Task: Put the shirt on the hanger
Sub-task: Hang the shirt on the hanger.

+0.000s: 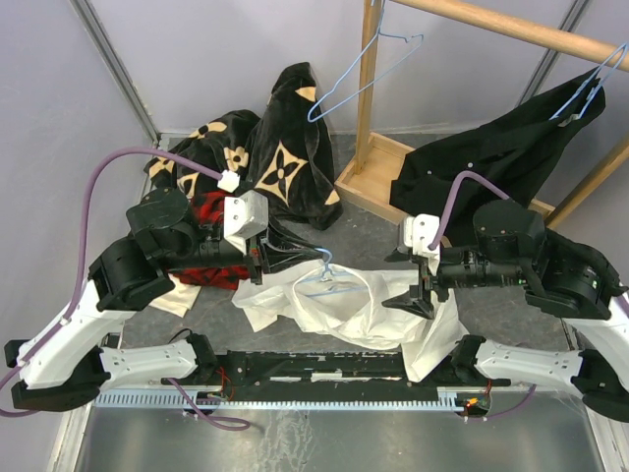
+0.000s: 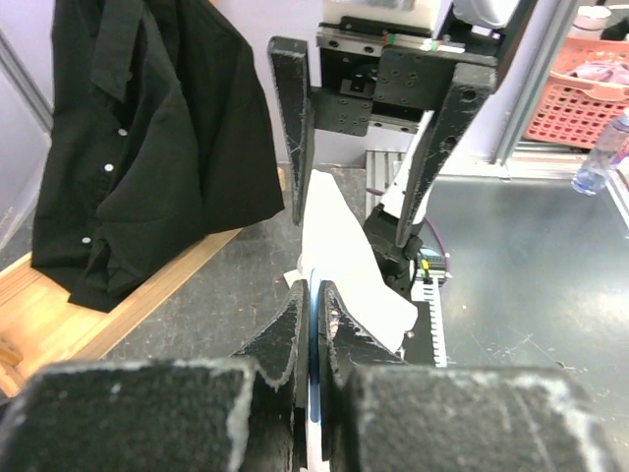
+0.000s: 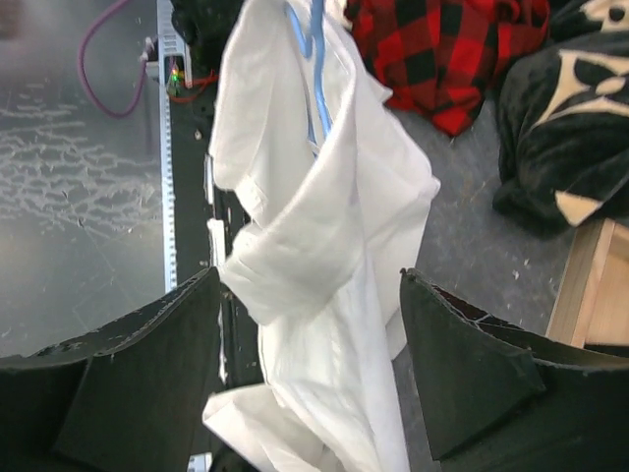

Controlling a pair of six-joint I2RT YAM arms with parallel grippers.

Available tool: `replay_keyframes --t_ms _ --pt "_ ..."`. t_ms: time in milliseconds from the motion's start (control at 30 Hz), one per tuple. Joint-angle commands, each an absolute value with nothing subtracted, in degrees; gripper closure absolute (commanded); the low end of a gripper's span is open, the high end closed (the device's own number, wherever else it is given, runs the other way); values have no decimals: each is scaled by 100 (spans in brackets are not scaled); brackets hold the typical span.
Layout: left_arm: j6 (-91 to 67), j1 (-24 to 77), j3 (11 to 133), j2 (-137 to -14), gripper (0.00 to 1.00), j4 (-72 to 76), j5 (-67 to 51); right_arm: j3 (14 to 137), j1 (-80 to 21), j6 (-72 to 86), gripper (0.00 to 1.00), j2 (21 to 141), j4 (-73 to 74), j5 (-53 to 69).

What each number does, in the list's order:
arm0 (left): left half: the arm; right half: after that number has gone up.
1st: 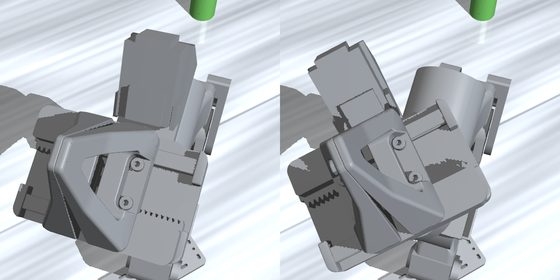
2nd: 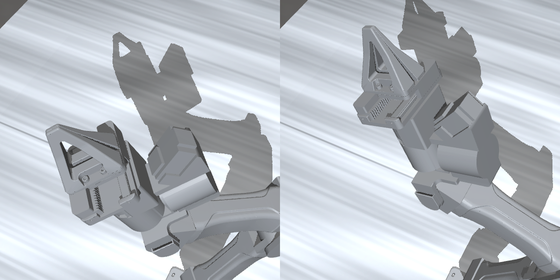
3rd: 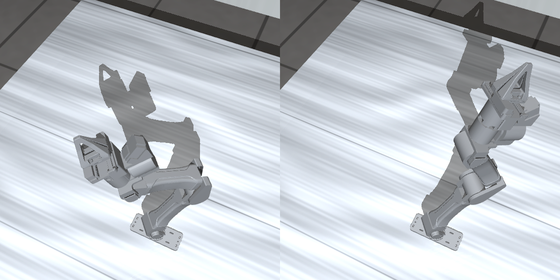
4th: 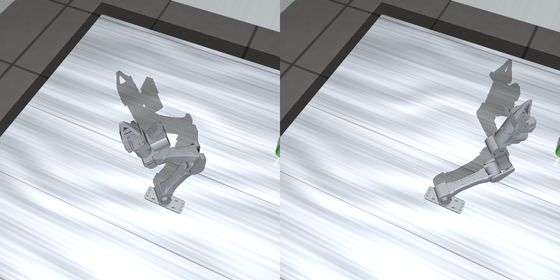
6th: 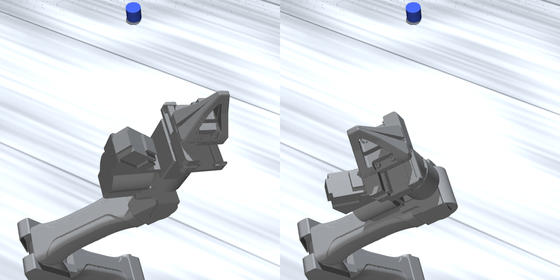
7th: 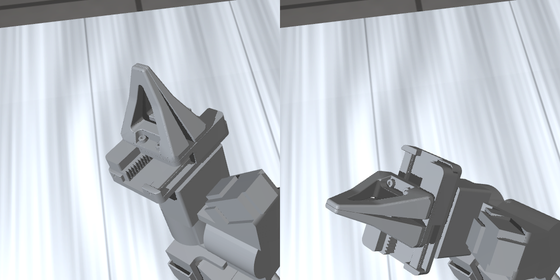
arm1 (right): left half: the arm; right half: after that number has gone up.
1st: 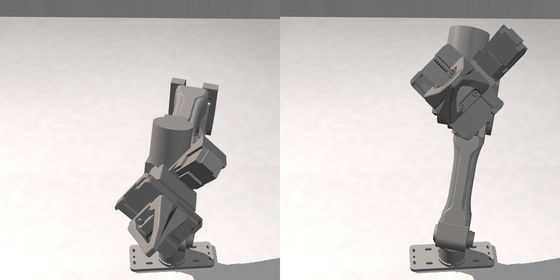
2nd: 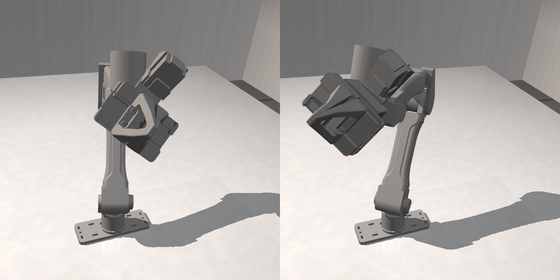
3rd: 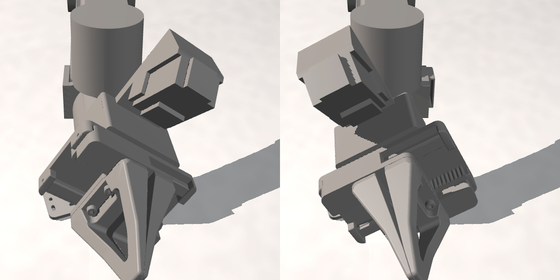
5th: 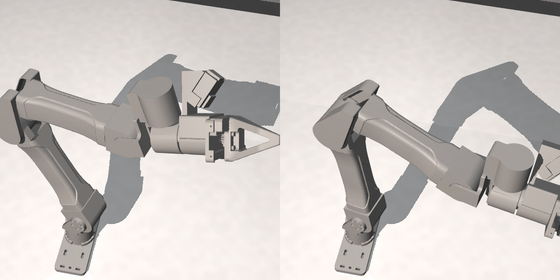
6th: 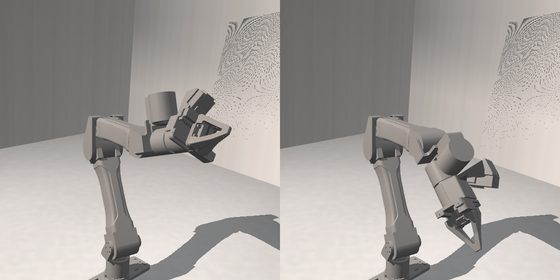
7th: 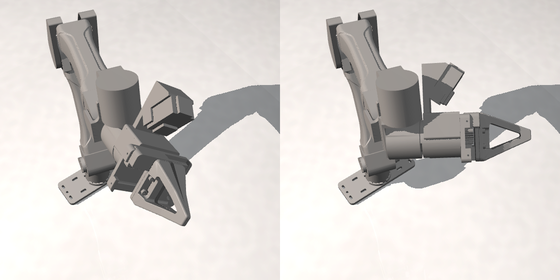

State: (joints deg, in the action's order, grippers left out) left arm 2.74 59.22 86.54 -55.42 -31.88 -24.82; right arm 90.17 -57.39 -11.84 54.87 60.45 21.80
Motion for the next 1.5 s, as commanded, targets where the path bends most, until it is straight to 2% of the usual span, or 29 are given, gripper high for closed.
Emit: replay_keyframes --t_ms 0,333,500,567,700,733,833,900,1100,1167,1200,1233,1467 --pt "142 5908 8733 -5466 97 -3130 -3011 8943 -5774 -1245 19 5508 6679 1898" --pt "134 5911 8845 -5507 97 -3254 -3292 8574 -5766 -1170 20 5545 7035 1909" --pt "97 5913 8831 -5520 97 -3181 -3399 8447 -5774 -1122 30 5703 7070 1818" --pt "97 5905 8828 -5540 97 -3177 -3378 8422 -5773 -1116 46 5751 7075 1836" --pt "92 5907 8826 -5549 97 -3174 -3335 8385 -5771 -1102 94 5808 7061 2017" --pt "84 5906 8818 -5537 97 -3156 -3285 8372 -5772 -1069 100 5809 7048 2043" --pt "21 5913 8718 -5454 97 -3061 -2991 8291 -5771 -914 100 5737 6933 2053" --pt "-33 5910 8649 -5397 88 -3004 -2744 8229 -5774 -758 100 5643 6780 1972" --pt "-279 5914 8379 -5158 42 -2907 -1933 7801 -5770 -106 100 5005 6140 1198" --pt "-386 5910 8185 -5030 35 -2854 -1623 7650 -5774 65 100 4760 5930 838" --pt "-447 5901 8080 -4963 23 -2829 -1485 7588 -5772 148 100 4649 5862 639" --pt "-493 5905 7983 -4880 18 -2796 -1351 7533 -5774 239 100 4555 5806 445" --pt "-788 5904 7595 -4378 9 -2841 -239 7274 -5772 1256 100 4553 5894 -1415"
